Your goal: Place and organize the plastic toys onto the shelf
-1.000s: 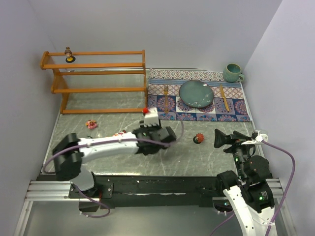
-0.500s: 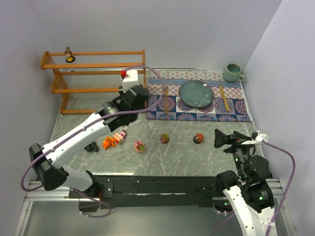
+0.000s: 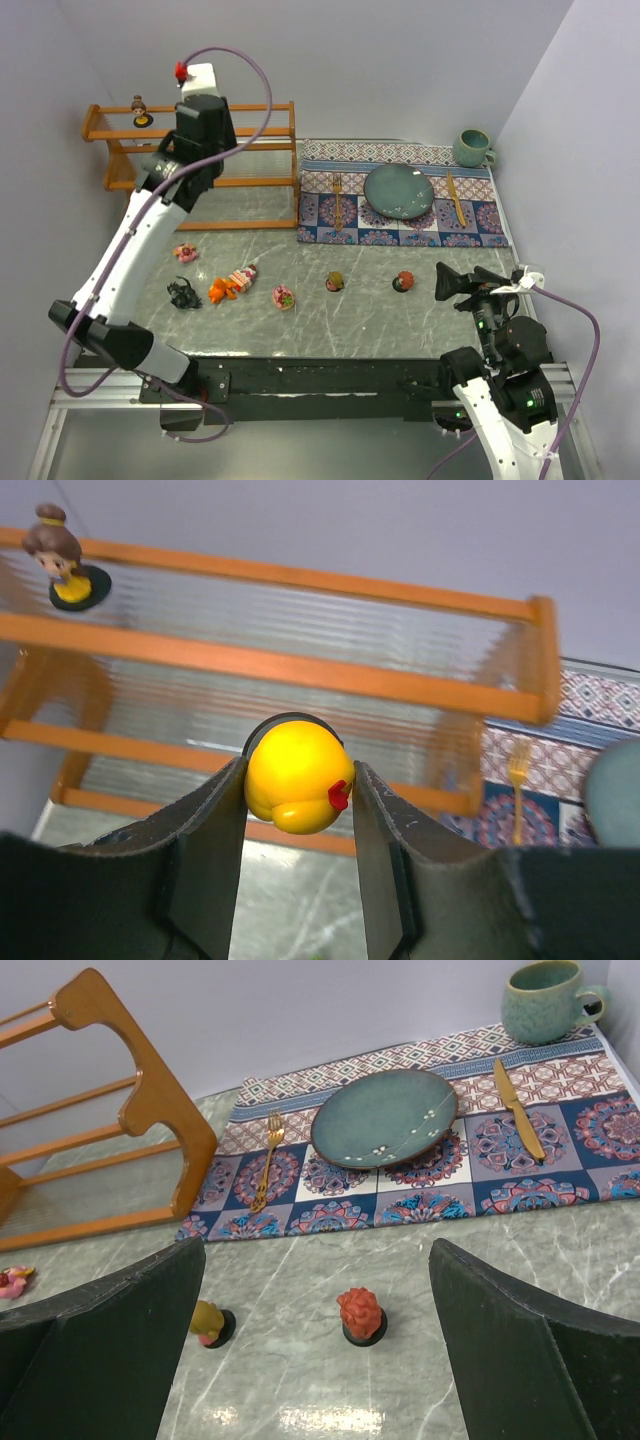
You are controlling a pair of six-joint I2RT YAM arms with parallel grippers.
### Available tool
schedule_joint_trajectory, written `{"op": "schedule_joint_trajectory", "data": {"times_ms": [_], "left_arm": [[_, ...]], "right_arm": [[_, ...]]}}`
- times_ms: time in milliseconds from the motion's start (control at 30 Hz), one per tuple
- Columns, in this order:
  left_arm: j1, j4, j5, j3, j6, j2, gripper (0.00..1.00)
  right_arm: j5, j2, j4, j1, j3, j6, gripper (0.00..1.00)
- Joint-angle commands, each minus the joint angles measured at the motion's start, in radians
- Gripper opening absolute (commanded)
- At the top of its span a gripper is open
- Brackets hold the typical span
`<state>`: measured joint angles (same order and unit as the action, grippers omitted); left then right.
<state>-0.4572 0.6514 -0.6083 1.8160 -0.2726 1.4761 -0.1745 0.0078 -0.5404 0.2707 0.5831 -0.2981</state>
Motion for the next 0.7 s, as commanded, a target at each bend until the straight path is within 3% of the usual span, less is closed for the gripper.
{"op": "schedule_joint_trajectory", "data": {"times_ms": [0,400,667], "left_arm": [[0.109,-0.058,0.142,0.072,0.094,0.047,0.4],[0.314,-0.119,0.292,0.173,0.185,0.196,0.41],[0.365,-0.114,0.34,0.267,0.194,0.294,0.4]], "right_arm": [[-0.011,-0.224,0.022,0.002,0.0,0.004,1.0],[-0.01,-0.201,0.019,0.002,0.001,0.002,1.0],[-0.008,-0.181,0.014,0.002,0.003,0.002,1.0]]}}
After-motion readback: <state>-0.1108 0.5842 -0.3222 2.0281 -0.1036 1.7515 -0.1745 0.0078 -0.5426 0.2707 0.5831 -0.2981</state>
